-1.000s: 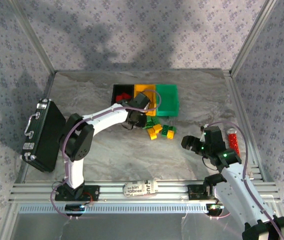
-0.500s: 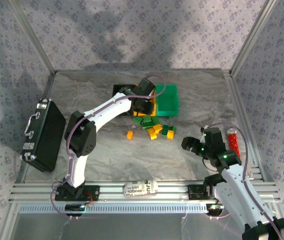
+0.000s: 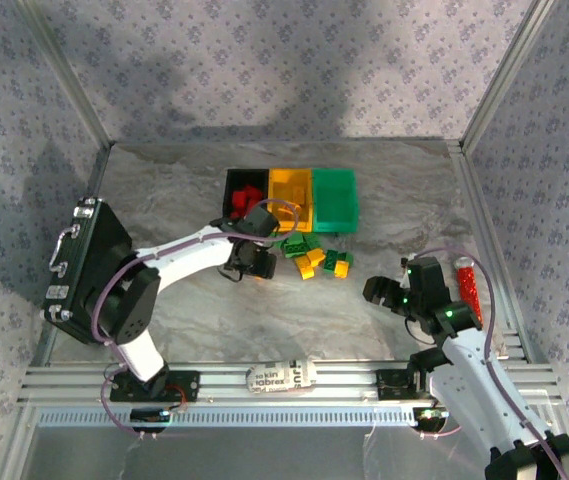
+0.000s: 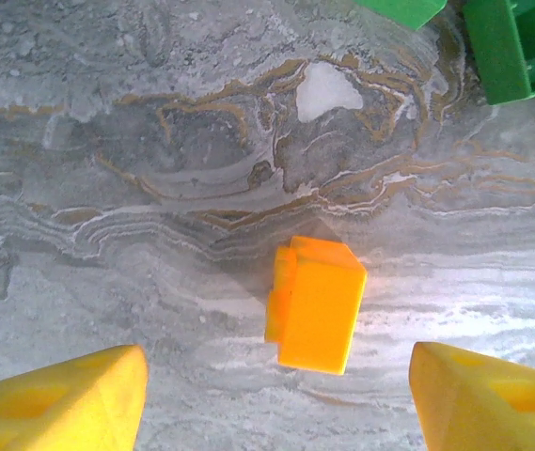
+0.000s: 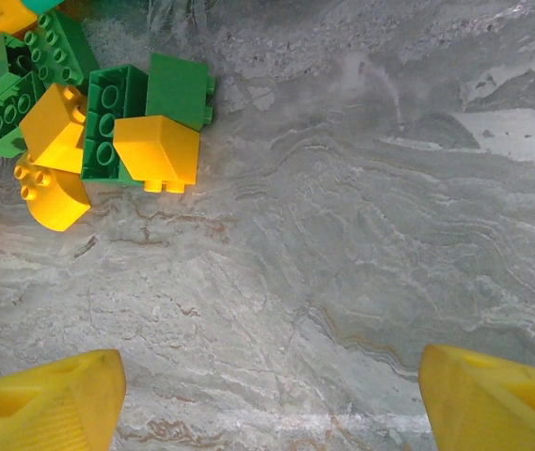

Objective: Sort the legos into containers by color
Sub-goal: Pick up the lego from the center of the table.

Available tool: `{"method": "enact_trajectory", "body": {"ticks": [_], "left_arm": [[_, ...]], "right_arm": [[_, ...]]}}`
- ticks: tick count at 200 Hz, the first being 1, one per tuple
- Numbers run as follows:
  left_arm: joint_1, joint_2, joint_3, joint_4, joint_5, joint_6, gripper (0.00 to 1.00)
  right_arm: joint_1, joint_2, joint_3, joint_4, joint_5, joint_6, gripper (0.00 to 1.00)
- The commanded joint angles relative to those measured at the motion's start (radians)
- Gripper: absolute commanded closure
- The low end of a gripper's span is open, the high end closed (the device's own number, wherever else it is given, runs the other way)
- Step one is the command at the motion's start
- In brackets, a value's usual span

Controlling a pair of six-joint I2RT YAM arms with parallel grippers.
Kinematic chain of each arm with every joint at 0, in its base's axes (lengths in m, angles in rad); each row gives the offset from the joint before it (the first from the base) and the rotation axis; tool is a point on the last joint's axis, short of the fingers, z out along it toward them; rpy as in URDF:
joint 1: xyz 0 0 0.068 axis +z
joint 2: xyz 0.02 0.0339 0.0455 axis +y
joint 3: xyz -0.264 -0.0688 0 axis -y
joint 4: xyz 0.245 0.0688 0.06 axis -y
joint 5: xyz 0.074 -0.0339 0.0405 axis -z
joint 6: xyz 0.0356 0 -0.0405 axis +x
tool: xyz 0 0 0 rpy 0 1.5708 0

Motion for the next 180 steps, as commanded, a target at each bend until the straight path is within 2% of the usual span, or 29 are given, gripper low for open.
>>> {"method": "enact_trajectory", "body": {"ticks": [1, 34, 104, 144, 180], "left_arm": [[-0.01, -0.019, -0.039, 0.078, 0.048, -0.032, 0.28], [-0.017, 0.015, -0.039, 0.097, 0.042, -0.019, 0.32], [-0.019, 0.096, 0.03, 0.067, 0.031, 0.009, 0.5], [-0.018, 0.1, 0.06, 0.043, 0.009, 0.025, 0.68], [-0.018, 0.098, 0.14, 0.001, -0.002, 0.053, 0.71]], "right_arm": [[0.001, -0.006, 0.001, -0.008, -0.015, 0.014, 0.17], [0.002, -0.027, 0.007, -0.029, -0.017, 0.021, 0.17], [0.003, -0.034, 0.01, -0.04, -0.017, 0.026, 0.17], [0.003, -0.034, 0.007, -0.036, -0.015, 0.023, 0.17], [0.002, -0.034, 0.003, -0.03, -0.012, 0.025, 0.17]]}}
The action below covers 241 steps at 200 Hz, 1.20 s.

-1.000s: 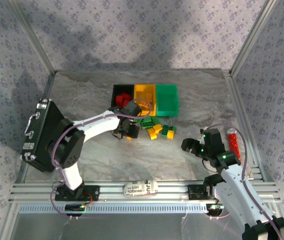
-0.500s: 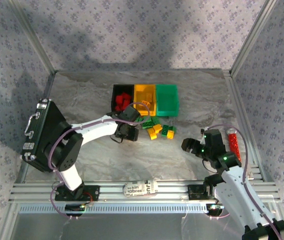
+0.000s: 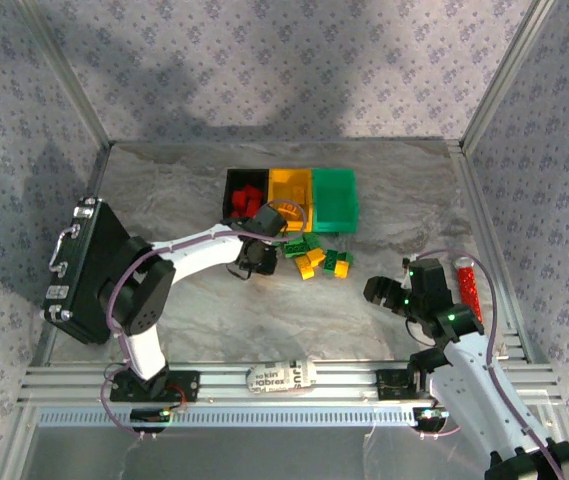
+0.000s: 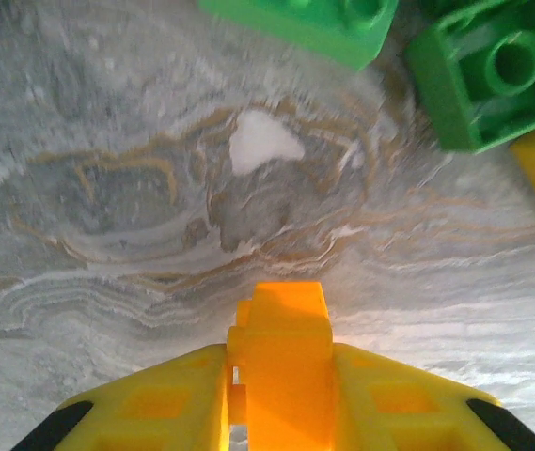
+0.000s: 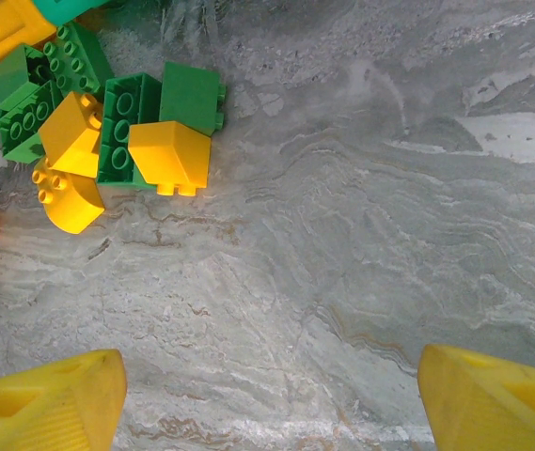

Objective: Sort the legos into containers by color
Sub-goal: Pick up the lego from the center of the table, then place the lego in the container.

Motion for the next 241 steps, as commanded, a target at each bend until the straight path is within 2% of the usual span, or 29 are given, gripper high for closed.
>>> {"method": "enact_trajectory", "body": {"ticks": [1, 38, 62, 97, 146, 155, 167, 173, 187, 198, 219, 241], "left_arm": [[-0.002, 0.002, 0.076, -0.049, -0.019, 0.031, 0.71], [0.008, 0.027, 0.232, -0.074, -0.031, 0.078, 0.72], [0.029, 0.1, 0.414, -0.136, -0.024, 0.103, 0.72], [0.06, 0.253, 0.736, -0.246, -0.029, 0.144, 0.72], [0.11, 0.555, 1.309, -0.488, -0.038, 0.162, 0.72], [0.112, 0.619, 1.423, -0.562, -0.053, 0.158, 0.64], [0.109, 0.703, 1.602, -0.677, -0.068, 0.149, 0.34], [0.104, 0.746, 1.707, -0.734, -0.078, 0.146, 0.27], [0.082, 0.852, 1.971, -0.878, -0.117, 0.149, 0.24], [0.064, 0.817, 1.893, -0.868, -0.144, 0.147, 0.23], [0.015, 0.842, 1.958, -0.945, -0.21, 0.147, 0.23], [-0.034, 0.826, 1.903, -0.953, -0.201, 0.193, 0.23]], "right_arm": [[0.003, -0.007, 0.003, -0.018, -0.008, 0.014, 0.17], [0.002, -0.004, -0.005, -0.011, -0.006, 0.017, 0.17], [0.003, -0.005, -0.003, -0.016, -0.008, 0.019, 0.17], [0.002, -0.012, -0.009, -0.019, -0.011, 0.021, 0.17], [0.003, -0.031, -0.021, -0.026, -0.023, 0.023, 0.17], [0.003, -0.036, -0.022, -0.024, -0.025, 0.023, 0.17], [0.003, -0.038, -0.024, -0.022, -0.026, 0.023, 0.17], [0.004, -0.036, -0.024, -0.02, -0.026, 0.022, 0.17], [0.003, -0.033, -0.026, -0.017, -0.028, 0.02, 0.17], [0.004, -0.033, -0.025, -0.011, -0.027, 0.02, 0.17], [0.004, -0.03, -0.024, -0.012, -0.035, 0.013, 0.17], [0.006, -0.028, -0.022, -0.012, -0.045, 0.01, 0.17]]}}
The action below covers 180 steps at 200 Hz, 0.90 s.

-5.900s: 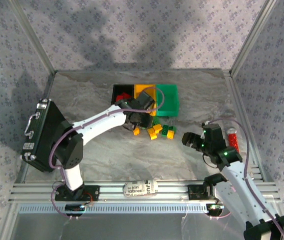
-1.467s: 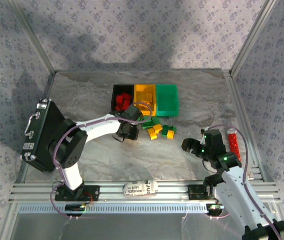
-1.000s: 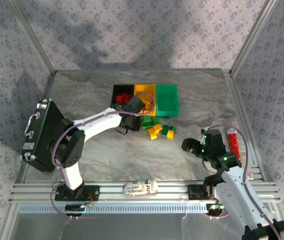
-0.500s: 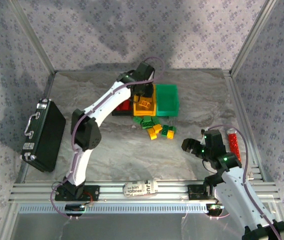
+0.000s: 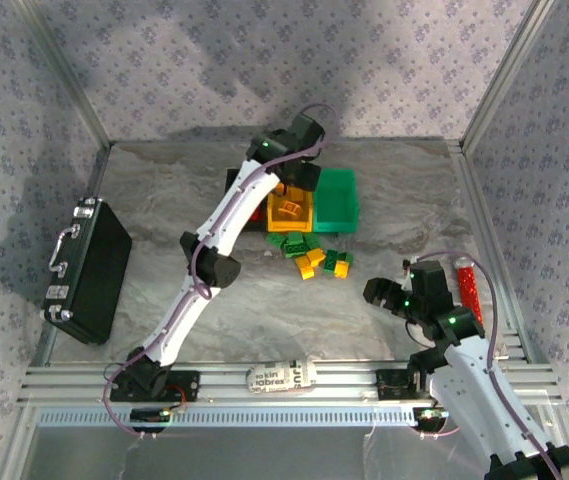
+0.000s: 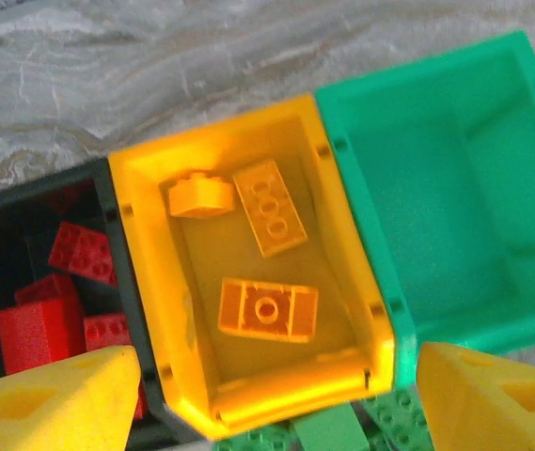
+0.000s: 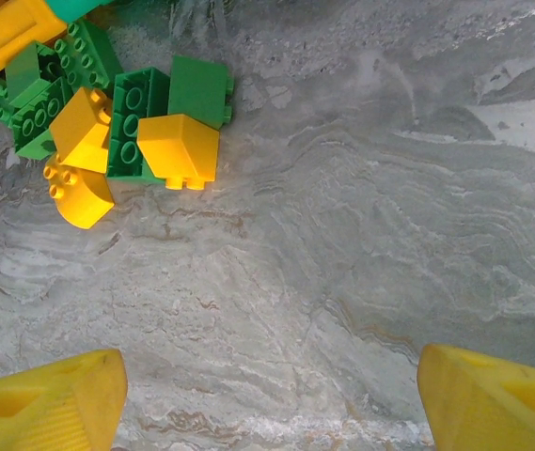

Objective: Sort the legos into containers by color
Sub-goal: Place the lego in the container, then pick up the lego from the center of the table.

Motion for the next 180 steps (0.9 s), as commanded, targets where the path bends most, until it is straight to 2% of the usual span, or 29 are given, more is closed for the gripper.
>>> {"method": "enact_trajectory", "body": {"ticks": [1, 18, 61, 73, 77, 94, 104, 117, 146, 180], "left_arm": [[-0.061, -0.002, 0.008, -0.116, -0.039, 0.049, 0.23], [-0.063, -0.026, -0.048, -0.132, -0.029, 0.079, 0.23], [-0.054, -0.155, -0.32, -0.15, -0.057, 0.137, 0.24], [-0.06, -0.254, -0.514, -0.021, -0.029, 0.151, 0.24], [-0.059, -0.311, -0.624, 0.045, -0.004, 0.153, 0.23], [-0.025, -0.597, -1.185, 0.5, 0.136, 0.119, 0.21], [-0.014, -0.703, -1.387, 0.623, 0.143, 0.071, 0.19], [-0.018, -0.759, -1.492, 0.639, 0.132, 0.023, 0.19], [-0.056, -0.824, -1.649, 0.659, 0.128, -0.081, 0.19], [-0.105, -0.924, -1.888, 0.803, 0.166, -0.2, 0.19]], "right_arm": [[0.006, 0.0, -0.007, -0.01, -0.022, -0.006, 0.17], [0.008, 0.001, -0.004, -0.015, -0.026, -0.008, 0.17], [0.027, 0.021, -0.004, -0.002, 0.01, -0.009, 0.18], [0.04, 0.053, 0.006, 0.011, 0.033, -0.016, 0.19], [0.046, 0.068, 0.014, 0.011, 0.041, -0.019, 0.19], [0.065, 0.148, 0.061, 0.01, 0.068, -0.04, 0.19], [0.073, 0.195, 0.085, 0.013, 0.079, -0.05, 0.19], [0.08, 0.254, 0.105, 0.047, 0.077, -0.062, 0.22], [0.112, 0.449, 0.174, 0.153, 0.035, -0.063, 0.35], [0.183, 0.666, 0.306, 0.171, 0.078, -0.061, 0.37]]}}
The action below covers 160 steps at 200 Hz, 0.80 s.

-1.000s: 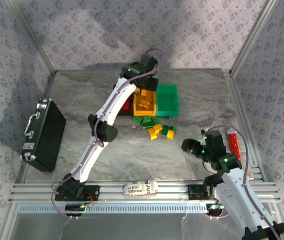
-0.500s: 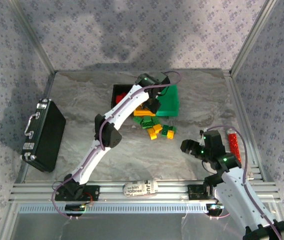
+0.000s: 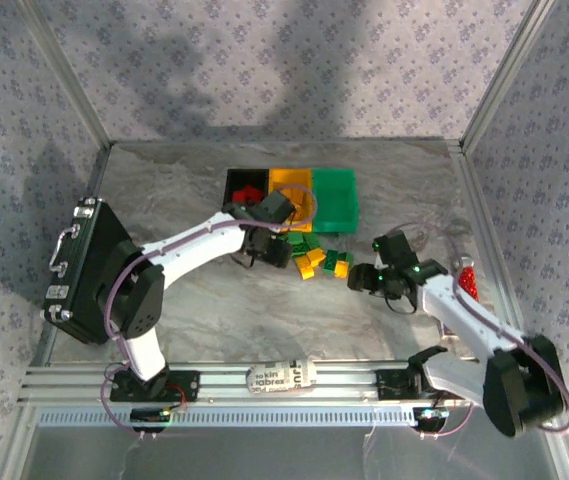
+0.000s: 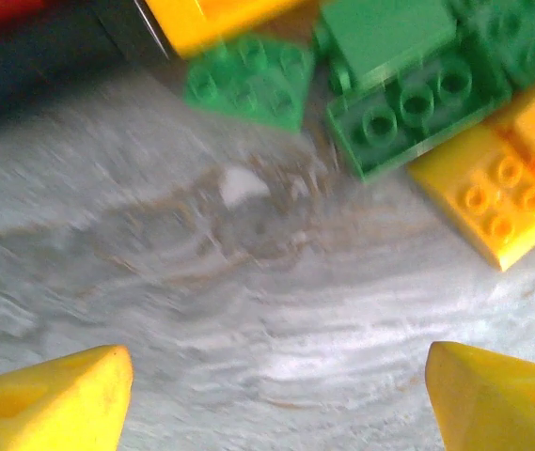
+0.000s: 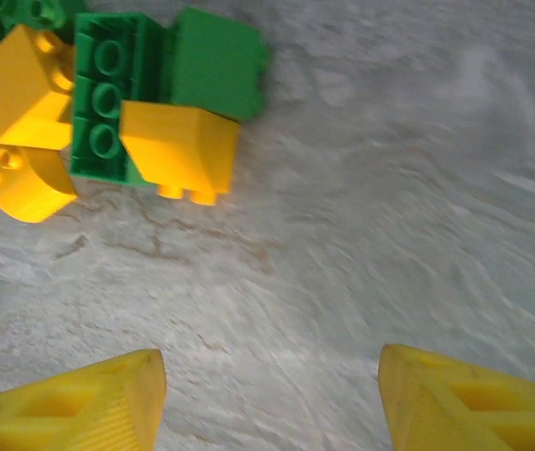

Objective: Sort the legos into containers by color
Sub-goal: Pick up the lego from the center of the table.

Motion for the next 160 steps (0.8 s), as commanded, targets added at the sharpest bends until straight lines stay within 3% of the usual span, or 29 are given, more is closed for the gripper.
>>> {"method": "enact_trajectory", "body": {"ticks": [1, 65, 160], "left_arm": [[-0.033, -0.07, -0.138, 0.139, 0.047, -0.125, 0.19], [-0.109, -0.283, -0.429, 0.268, 0.032, -0.266, 0.19], [-0.11, -0.456, -0.584, 0.313, 0.016, -0.312, 0.19]], "right_arm": [[0.041, 0.099, 0.089, 0.045, 0.029, -0.008, 0.38], [0.093, 0.372, 0.259, 0.042, 0.128, 0.045, 0.41], [0.124, 0.508, 0.341, -0.004, 0.282, 0.146, 0.56]]}}
